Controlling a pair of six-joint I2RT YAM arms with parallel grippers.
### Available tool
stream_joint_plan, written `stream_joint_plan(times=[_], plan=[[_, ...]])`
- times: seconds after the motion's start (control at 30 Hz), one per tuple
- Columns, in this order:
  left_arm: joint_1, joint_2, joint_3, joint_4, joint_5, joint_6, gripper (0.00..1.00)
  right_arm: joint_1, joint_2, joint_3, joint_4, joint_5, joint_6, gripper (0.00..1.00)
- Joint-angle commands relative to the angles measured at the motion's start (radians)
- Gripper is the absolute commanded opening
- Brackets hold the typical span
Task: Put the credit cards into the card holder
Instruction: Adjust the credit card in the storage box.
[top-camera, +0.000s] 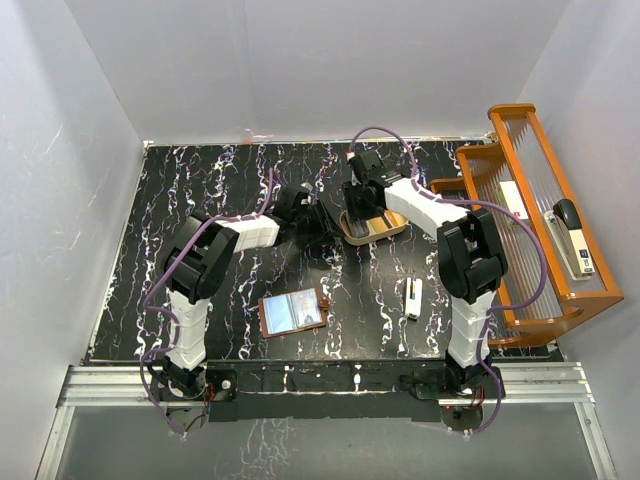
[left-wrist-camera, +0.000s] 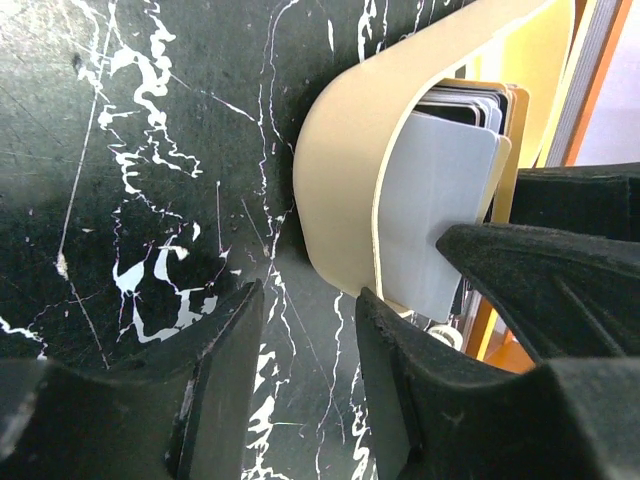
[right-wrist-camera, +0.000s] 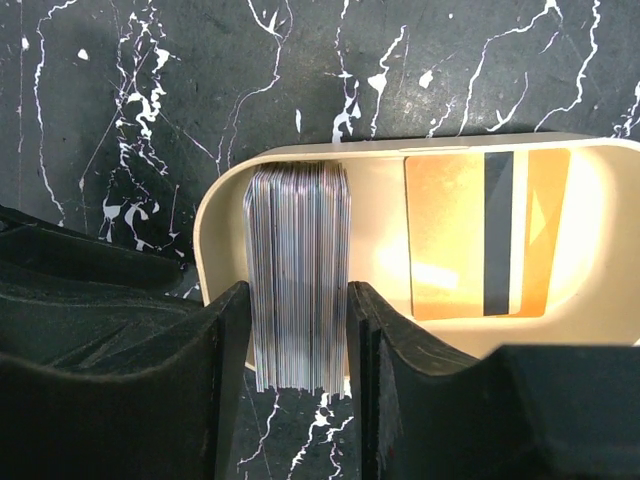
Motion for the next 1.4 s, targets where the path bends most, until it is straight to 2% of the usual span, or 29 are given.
stream_joint_plan(times=[0.0,0.17,0.27,0.57,0.77,0.83,0.9,1.03,1.37], plan=[[0.001,-0.064,0.024,0.038,0.031,-0.05,0.42,0.013,0.004,-0.003,-0.036,0.004,0.016,0.42],[0.001,-0.072,0.015,0.024,0.014,-0.038,0.43,0.014,-0.011,-0.019,-0.02,0.011,0.003,0.52],[0.0,-0.064,0.028,0.008,0.019,-0.023,0.43,0.013,-0.009,-0.018,-0.01,0.017,-0.009,0.54],[0.0,-0.058,0.037,-0.019,0.009,0.003,0.44,0.017,-0.034,-0.014,0.002,0.102,-0.02,0.53],[0.001,-0.044,0.053,0.002,0.023,0.014,0.44,0.017,-0.041,0.002,0.004,0.065,-0.035,0.4],[0.001,-0.038,0.063,0.021,0.033,0.018,0.44,0.018,-0.049,-0.009,0.01,0.043,-0.03,0.39],[0.001,-0.032,0.072,0.039,0.04,0.019,0.44,0.017,-0.062,-0.027,0.021,0.021,-0.019,0.4],[0.001,-0.01,0.096,0.027,0.032,0.03,0.42,0.018,-0.088,-0.076,0.065,-0.02,-0.012,0.48],[0.0,0.029,0.105,-0.027,-0.006,0.063,0.37,0.017,-0.112,-0.075,0.061,-0.016,-0.009,0.51]])
